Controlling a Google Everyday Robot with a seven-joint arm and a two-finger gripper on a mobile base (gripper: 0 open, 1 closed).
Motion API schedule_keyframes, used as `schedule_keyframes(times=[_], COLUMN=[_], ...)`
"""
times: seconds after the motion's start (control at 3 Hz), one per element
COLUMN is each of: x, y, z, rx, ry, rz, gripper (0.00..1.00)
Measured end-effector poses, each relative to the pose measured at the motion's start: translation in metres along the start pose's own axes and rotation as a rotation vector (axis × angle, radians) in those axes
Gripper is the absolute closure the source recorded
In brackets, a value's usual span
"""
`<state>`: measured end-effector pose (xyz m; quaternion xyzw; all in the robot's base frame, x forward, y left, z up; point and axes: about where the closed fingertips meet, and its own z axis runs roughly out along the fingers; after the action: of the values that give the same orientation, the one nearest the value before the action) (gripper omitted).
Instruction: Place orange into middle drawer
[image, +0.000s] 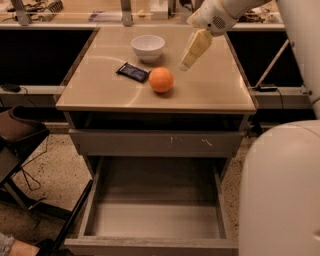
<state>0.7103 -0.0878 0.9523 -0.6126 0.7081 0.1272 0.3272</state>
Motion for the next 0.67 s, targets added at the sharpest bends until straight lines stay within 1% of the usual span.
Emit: schedule_keyframes(times=[0.33,0.67], x=[-0.021,-0.027], y=[-0.013,0.002], z=[0.019,0.046], rx=[-0.010,-0.070], ry=[-0.039,-0.029], rz=[-0.015,-0.022], gripper=[0.00,0.00])
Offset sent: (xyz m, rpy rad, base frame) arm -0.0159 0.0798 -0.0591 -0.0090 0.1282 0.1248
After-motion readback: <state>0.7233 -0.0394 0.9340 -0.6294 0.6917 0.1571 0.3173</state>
